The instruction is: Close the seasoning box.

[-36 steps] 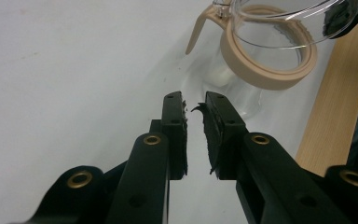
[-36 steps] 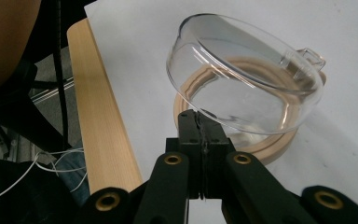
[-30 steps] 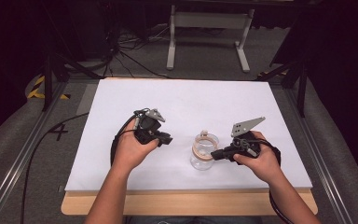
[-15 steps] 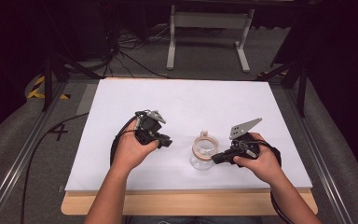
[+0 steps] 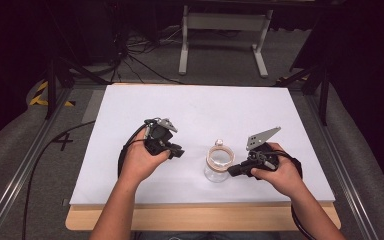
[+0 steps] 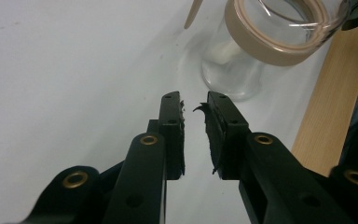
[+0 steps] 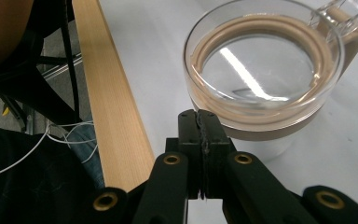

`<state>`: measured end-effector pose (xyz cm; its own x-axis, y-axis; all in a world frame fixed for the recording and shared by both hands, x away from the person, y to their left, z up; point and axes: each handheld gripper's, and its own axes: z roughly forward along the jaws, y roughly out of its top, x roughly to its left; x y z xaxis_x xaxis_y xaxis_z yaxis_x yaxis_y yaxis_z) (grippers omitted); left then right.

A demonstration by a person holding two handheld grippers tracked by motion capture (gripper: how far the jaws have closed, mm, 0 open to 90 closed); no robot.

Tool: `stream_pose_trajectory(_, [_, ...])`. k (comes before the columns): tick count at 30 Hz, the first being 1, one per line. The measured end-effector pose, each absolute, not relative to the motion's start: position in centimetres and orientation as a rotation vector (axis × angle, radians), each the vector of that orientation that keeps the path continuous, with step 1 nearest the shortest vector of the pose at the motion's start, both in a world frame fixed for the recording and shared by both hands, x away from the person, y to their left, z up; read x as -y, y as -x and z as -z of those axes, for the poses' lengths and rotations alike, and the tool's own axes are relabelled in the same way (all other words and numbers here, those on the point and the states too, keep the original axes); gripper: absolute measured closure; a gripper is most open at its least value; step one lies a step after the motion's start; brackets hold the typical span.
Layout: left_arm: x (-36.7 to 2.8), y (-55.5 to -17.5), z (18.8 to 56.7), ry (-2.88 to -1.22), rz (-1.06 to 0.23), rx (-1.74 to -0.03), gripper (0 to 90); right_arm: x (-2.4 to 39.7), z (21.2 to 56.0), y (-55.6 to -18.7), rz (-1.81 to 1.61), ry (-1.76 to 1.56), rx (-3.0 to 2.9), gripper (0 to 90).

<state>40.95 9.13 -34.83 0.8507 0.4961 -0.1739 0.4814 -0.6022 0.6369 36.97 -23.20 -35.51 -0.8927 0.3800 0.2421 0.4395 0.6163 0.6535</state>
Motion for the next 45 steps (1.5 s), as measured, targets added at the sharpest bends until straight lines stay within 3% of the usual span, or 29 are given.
stream_pose_trajectory(14, [-12.0, -40.0, 34.6, -2.244, -0.116, -0.816, 64.9, 26.6, 32.1, -37.9, 1.447, 0.836, 2.745, 74.1])
stream_pose_trajectory(20, [-13.4, -39.9, 34.8, -2.214, -0.161, -0.864, 61.3, 28.5, 32.1, -38.9, 1.477, 0.946, 2.772, 68.2])
stream_pose_trajectory(34, [-15.5, -41.7, 37.6, -2.193, -0.178, -0.959, 57.6, 33.5, 35.6, -42.2, 1.446, 1.254, 2.824, 53.1])
stream_pose_trajectory(45, [-15.5, -43.1, 40.1, -2.222, -0.144, -0.954, 54.2, 35.8, 41.4, -44.9, 1.192, 1.368, 2.929, 46.0])
